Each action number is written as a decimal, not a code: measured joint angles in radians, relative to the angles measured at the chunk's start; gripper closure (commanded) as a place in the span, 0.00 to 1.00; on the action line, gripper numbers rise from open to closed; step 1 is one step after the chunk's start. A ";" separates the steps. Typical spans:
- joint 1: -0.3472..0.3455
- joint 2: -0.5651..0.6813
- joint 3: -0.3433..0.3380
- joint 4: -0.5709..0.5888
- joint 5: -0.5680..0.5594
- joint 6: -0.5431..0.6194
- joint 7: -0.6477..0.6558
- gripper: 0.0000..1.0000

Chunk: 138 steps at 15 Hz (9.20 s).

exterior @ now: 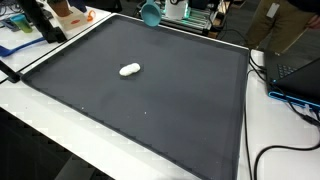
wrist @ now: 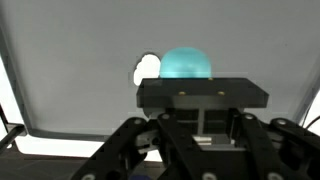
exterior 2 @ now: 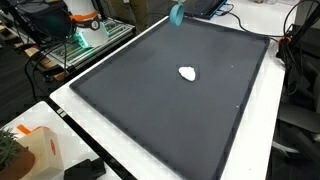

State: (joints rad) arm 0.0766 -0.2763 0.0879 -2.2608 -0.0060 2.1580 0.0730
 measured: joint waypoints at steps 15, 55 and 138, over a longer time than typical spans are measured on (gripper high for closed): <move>-0.061 0.252 -0.053 0.010 -0.101 0.215 -0.024 0.53; -0.036 0.360 -0.050 0.171 -0.100 -0.047 0.003 0.78; 0.121 0.577 -0.123 -0.383 0.279 1.443 -0.111 0.00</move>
State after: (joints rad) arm 0.1977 0.3003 -0.0347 -2.6439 0.2732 3.6008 -0.0385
